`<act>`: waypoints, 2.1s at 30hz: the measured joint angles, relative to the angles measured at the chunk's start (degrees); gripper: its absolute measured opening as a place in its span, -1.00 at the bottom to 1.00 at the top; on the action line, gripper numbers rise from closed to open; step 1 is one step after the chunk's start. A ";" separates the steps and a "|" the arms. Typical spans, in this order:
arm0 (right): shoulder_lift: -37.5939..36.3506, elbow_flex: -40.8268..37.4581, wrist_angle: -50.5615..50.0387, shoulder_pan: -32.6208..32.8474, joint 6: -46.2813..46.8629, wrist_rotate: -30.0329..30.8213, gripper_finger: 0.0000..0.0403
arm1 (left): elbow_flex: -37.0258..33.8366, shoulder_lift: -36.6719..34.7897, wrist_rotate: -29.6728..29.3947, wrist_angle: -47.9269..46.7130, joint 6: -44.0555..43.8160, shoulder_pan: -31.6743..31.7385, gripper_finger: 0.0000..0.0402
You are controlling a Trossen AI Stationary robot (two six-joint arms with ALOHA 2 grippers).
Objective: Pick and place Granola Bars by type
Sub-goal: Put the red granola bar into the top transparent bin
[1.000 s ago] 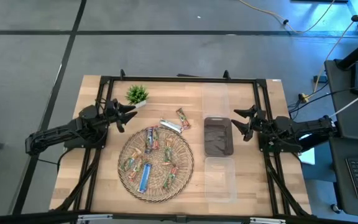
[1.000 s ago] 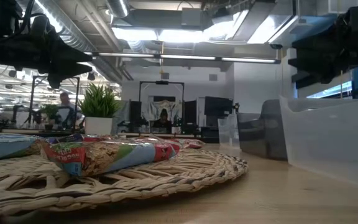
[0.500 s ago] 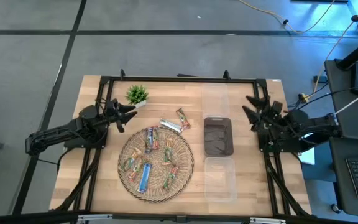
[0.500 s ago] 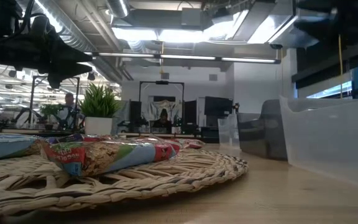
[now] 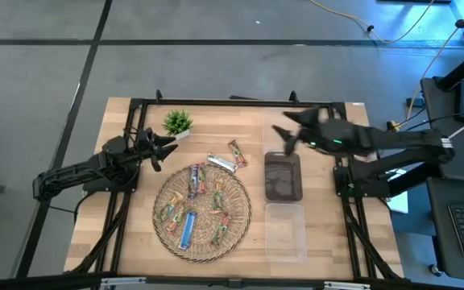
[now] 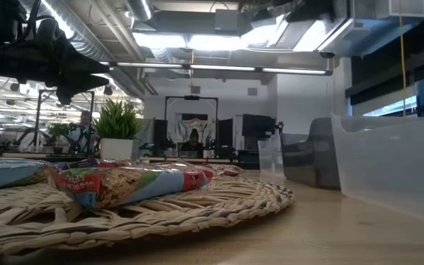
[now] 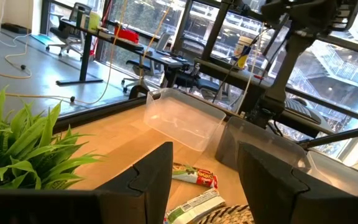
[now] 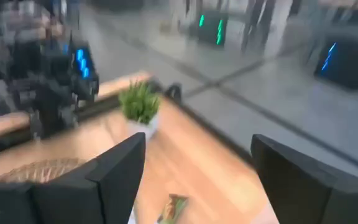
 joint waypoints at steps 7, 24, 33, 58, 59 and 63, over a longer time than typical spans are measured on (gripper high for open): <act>23.54 18.58 -11.40 -8.61 6.14 -16.73 0.46 | 0.00 0.00 0.00 0.00 0.02 0.00 -0.16; 57.28 39.13 -31.41 -11.93 11.80 -22.17 0.42 | -0.02 0.00 0.00 -0.01 0.00 0.00 -0.16; 62.52 39.08 -31.61 -12.81 14.38 -26.67 0.28 | -0.02 0.00 -0.02 0.00 0.02 0.00 -0.16; 66.70 39.00 -31.57 -12.81 12.91 -29.65 -0.22 | -0.02 0.02 -0.24 0.00 0.02 0.00 -0.16; 66.77 39.01 -31.59 -12.81 12.90 -29.65 -0.27 | -0.02 0.02 -0.24 0.00 0.02 0.00 -0.16; 66.77 39.01 -31.73 -12.83 12.41 -29.69 -0.44 | -0.01 0.02 -0.26 0.00 0.03 0.00 -0.16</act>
